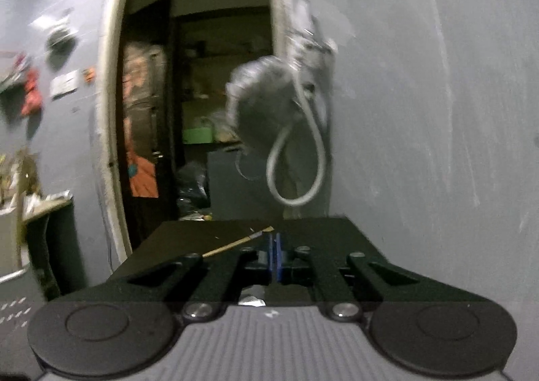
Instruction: Organize utensils
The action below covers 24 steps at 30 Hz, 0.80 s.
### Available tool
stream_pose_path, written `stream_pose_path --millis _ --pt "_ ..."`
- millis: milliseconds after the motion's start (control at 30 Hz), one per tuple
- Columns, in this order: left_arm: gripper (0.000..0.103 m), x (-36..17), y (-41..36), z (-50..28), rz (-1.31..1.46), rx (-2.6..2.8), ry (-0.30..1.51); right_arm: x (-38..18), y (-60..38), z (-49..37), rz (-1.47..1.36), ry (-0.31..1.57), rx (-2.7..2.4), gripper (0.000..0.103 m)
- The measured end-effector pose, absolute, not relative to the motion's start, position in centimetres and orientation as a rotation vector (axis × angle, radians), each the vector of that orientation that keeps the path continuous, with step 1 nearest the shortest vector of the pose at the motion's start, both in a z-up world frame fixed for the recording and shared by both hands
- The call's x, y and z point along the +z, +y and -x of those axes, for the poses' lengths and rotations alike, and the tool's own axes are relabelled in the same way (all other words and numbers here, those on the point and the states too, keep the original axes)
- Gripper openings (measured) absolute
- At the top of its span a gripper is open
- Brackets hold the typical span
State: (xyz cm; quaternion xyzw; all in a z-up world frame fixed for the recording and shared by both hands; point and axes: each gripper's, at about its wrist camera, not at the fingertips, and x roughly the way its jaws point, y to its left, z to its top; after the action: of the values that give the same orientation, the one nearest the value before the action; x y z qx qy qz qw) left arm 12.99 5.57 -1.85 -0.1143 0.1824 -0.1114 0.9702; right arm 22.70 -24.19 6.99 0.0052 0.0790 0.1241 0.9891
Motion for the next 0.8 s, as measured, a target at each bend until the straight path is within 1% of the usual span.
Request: stream_pose_path --millis 100,167,267,400,500,533,600,633,667,733,767,800 --pt "0.082 -1.8 5.6 -13.0 0.23 -0.225 0.368 7.7 -22.3 -20.5 0.114 0.106 0.269 0.003" --pt "0.082 -1.8 5.6 -13.0 0.231 -0.225 0.368 8.1 -21.1 -19.1 0.171 0.074 0.285 0.0" --pt "0.082 -1.9 5.6 -13.0 0.235 -0.226 0.367 8.7 -19.6 -17.0 0.246 0.033 0.314 0.0" --pt "0.081 -1.9 5.7 -12.9 0.241 -0.229 0.366 8.8 -18.2 -15.7 0.292 0.05 0.343 0.0" --pt "0.081 -2.0 5.8 -12.9 0.242 -0.232 0.366 8.5 -18.3 -16.2 0.269 0.094 0.347 0.001" --pt "0.081 -2.0 5.8 -12.8 0.243 -0.233 0.365 8.3 -18.7 -16.7 0.248 0.123 0.345 0.003" --pt "0.082 -2.1 5.9 -12.7 0.245 -0.234 0.364 7.6 -19.6 -17.7 0.207 0.189 0.34 0.017" --pt "0.082 -2.1 5.9 -12.8 0.245 -0.235 0.364 7.0 -20.1 -18.0 0.18 0.23 0.329 0.029" --pt "0.082 -2.1 5.9 -12.8 0.245 -0.236 0.364 6.5 -20.7 -18.5 0.157 0.261 0.318 0.037" --pt "0.082 -2.1 6.0 -12.8 0.246 -0.236 0.364 5.3 -22.2 -18.9 0.082 0.327 0.279 0.043" --pt "0.082 -2.1 6.0 -12.8 0.245 -0.235 0.364 4.8 -23.2 -18.9 0.025 0.353 0.257 0.049" --pt "0.082 -2.1 6.0 -12.8 0.245 -0.235 0.364 4.2 -24.2 -18.7 -0.037 0.374 0.234 0.053"
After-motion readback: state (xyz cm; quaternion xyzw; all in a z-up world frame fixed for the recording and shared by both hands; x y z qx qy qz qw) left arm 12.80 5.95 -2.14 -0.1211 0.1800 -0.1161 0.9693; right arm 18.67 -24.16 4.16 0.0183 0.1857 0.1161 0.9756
